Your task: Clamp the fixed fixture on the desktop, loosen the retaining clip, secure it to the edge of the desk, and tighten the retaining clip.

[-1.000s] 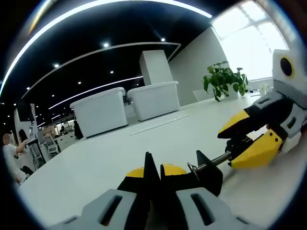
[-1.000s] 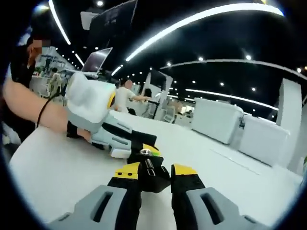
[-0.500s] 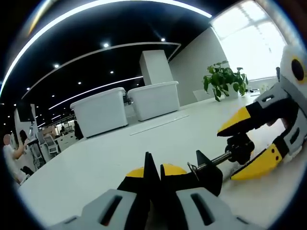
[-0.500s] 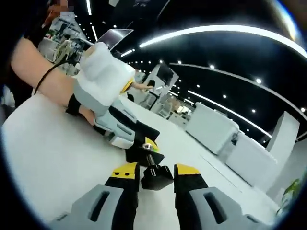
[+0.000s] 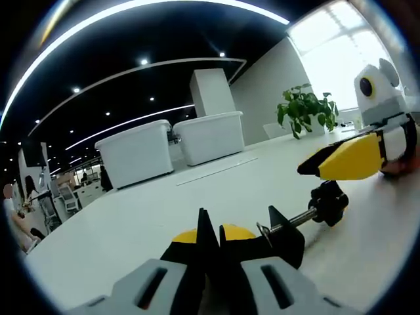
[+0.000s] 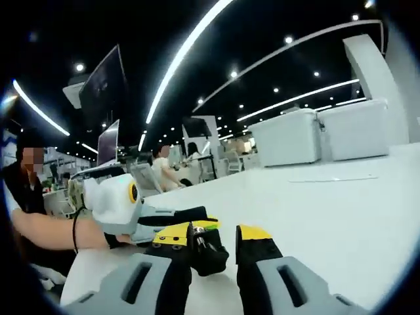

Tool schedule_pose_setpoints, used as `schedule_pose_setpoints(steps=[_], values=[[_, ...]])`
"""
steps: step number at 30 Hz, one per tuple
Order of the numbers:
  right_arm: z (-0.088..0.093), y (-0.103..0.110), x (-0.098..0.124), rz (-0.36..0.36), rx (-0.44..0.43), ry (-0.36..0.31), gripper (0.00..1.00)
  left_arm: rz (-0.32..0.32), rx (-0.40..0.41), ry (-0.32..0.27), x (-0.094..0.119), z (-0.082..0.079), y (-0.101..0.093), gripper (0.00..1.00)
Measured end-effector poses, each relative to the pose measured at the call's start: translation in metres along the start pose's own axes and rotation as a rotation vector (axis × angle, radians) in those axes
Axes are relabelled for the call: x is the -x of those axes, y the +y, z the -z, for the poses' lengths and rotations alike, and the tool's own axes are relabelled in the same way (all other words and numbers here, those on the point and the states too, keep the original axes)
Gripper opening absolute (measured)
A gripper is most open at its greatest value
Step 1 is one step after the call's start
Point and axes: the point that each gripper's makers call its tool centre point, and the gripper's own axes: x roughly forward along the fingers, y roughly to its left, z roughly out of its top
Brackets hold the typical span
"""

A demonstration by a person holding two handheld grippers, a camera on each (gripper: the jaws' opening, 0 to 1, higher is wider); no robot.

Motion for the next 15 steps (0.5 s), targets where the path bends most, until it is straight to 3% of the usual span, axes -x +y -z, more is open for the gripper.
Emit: schedule_pose_setpoints(steps=[4,9,15], values=[[0.018,0.008,-0.005,-0.015,0.057,0.081,0.26,0.003,-0.001,-0.001,-0.001,0.0,0.0,0.09],[0.015,0.007,-0.006,-0.021,0.041,0.069,0.25,0.003,0.0,-0.001,0.0,0.0,0.0,0.09],[0.015,0.011,-0.006,-0.017,0.111,0.064,0.25,0.002,-0.001,-0.002,-0.001,0.0,0.0,0.09]])
